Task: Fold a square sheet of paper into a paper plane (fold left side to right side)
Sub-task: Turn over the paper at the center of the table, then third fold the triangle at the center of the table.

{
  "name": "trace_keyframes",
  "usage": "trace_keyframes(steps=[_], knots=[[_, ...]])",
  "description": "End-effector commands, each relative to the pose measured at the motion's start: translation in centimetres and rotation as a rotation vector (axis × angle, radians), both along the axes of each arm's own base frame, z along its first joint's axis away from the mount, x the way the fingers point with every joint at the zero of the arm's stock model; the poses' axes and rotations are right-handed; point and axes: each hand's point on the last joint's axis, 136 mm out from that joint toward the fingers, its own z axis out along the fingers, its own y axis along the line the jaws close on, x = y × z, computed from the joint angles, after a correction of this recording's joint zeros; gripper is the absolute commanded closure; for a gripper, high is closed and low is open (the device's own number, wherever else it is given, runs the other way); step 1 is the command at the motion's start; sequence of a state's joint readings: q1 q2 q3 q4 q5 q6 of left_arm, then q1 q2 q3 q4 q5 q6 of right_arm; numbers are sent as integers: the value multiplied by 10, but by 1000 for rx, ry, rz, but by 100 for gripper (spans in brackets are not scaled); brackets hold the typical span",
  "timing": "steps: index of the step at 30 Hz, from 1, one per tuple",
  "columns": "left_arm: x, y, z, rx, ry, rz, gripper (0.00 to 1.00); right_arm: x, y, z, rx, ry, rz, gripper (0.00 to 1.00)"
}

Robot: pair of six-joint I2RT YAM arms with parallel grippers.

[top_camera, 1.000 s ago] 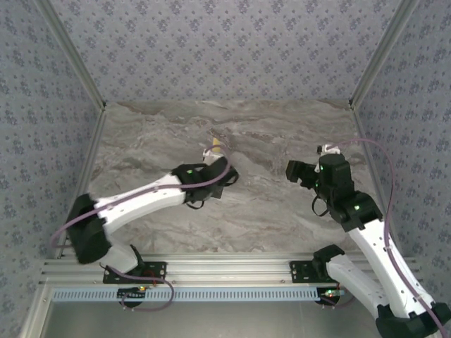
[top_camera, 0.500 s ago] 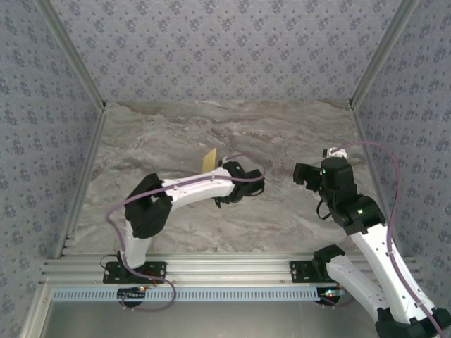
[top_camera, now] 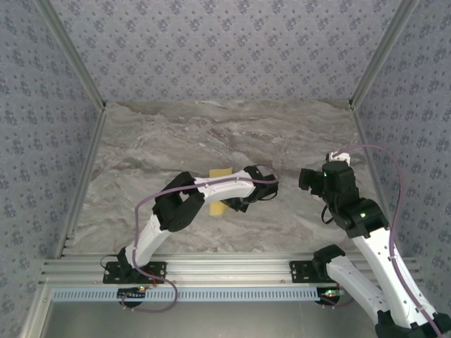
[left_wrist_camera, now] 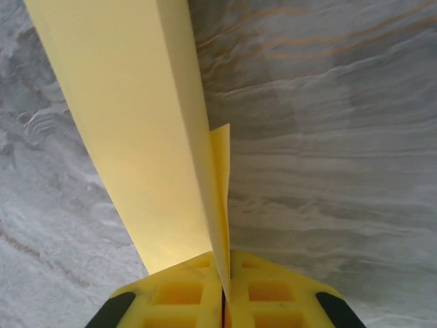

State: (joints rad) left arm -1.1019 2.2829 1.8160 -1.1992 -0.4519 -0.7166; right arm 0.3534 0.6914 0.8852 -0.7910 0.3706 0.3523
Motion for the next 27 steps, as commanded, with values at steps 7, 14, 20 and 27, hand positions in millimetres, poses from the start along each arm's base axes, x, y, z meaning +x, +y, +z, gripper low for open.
trace_keyframes(steps=[7,14,20,27], knots=[[-11,-34,26,-218,52,-100,53,0,2,-1,11,20,29,2],[-16,-55,88,-569,45,-151,41,15,31,-9,96,53,133,2],[5,-10,104,-824,24,22,39,35,91,-37,339,130,306,15],[29,50,71,-1073,65,263,37,52,177,-86,430,306,516,27]])
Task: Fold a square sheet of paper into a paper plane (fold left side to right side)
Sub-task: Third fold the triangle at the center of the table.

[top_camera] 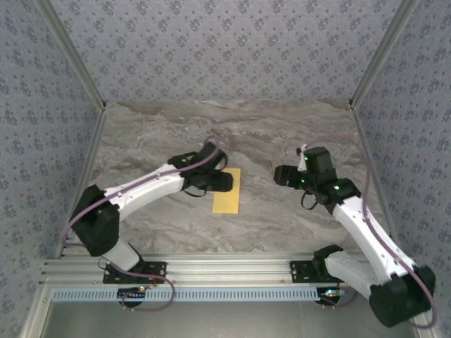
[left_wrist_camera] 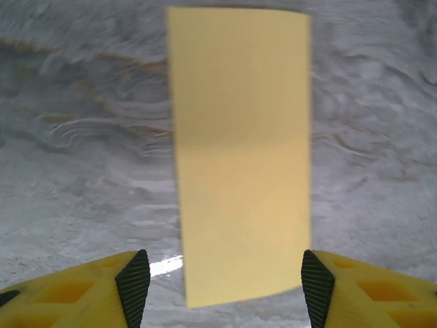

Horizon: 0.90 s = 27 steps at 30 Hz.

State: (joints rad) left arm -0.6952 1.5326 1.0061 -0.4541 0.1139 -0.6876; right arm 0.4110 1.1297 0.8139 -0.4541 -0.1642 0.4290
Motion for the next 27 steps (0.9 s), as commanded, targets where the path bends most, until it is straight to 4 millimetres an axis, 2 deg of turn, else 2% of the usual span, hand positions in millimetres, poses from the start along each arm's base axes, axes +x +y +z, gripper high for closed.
trace_keyframes(steps=[1,5,12,18,27], knots=[[5,-14,7,-223,22,16,37,9,55,0,122,12,138,27],[8,-9,-10,-267,62,52,37,28,101,-20,252,65,205,32],[6,-5,-30,-275,100,89,37,70,139,-59,300,142,221,51],[6,-5,-35,-267,110,90,37,82,138,-89,231,192,195,55],[5,-6,-41,-264,130,88,37,75,122,-124,116,240,186,58]])
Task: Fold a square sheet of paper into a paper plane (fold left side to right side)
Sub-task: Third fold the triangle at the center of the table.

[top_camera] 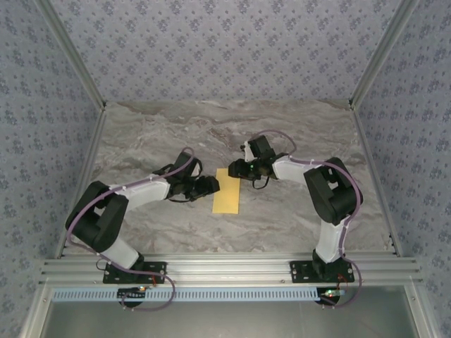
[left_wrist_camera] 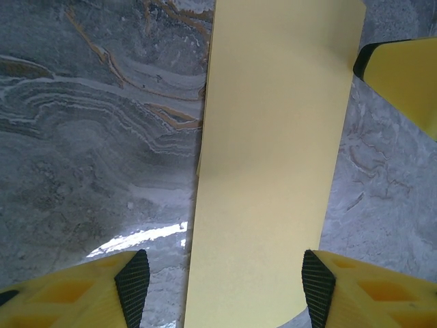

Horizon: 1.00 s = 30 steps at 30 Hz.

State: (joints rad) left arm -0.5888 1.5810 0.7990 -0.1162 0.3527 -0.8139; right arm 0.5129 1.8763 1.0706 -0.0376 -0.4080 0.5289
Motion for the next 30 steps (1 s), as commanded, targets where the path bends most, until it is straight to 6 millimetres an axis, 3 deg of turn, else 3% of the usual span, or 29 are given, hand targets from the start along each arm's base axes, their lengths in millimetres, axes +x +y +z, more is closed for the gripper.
trace_keyframes(steps=[1,14,30], knots=[[3,-5,-1,-22,14,0,37,-4,-8,-24,-77,38,17,58],[5,-23,-11,-96,66,-16,40,-13,-18,-40,-140,60,51,63],[4,-31,-12,-118,70,-27,71,-14,-14,-39,-128,61,57,63]])
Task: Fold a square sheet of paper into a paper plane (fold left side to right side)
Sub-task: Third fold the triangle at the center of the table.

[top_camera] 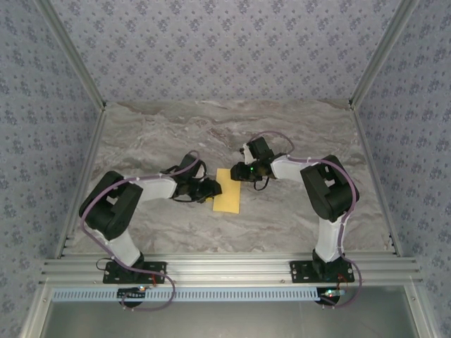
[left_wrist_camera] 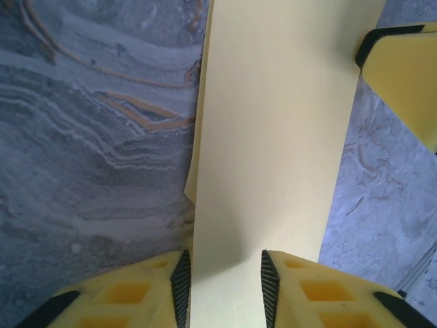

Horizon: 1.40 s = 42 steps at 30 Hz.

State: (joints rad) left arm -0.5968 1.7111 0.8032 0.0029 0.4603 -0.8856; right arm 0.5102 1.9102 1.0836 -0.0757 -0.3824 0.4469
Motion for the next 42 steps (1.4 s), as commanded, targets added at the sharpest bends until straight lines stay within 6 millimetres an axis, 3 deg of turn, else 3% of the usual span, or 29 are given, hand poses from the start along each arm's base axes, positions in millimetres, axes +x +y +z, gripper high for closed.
trace_keyframes(steps=[1,7,13,20,24,26,30,33,37,42], knots=[[6,-8,11,-30,-30,-10,73,-12,-8,-22,-58,66,10,63],[5,-6,17,-29,-34,-4,87,-6,-3,-7,-29,5,30,61],[3,-2,21,-14,-42,0,87,4,-5,22,-28,-104,66,51],[-1,-2,18,-14,-33,1,90,-1,-2,17,-8,-82,79,50],[-1,-6,20,-27,-32,-3,98,-2,-6,37,-11,-163,92,49],[-1,-8,23,-33,-32,-1,100,-7,-12,47,-30,-215,108,44],[-2,-12,26,-51,-21,2,100,-30,-26,67,-39,-326,151,30],[-3,-15,31,-72,-16,4,100,-60,-28,76,-78,-421,241,22],[-3,-17,34,-79,-12,9,100,-106,-18,71,-167,-550,360,19],[-5,-17,33,-87,2,14,100,-146,5,62,-257,-686,480,17]])
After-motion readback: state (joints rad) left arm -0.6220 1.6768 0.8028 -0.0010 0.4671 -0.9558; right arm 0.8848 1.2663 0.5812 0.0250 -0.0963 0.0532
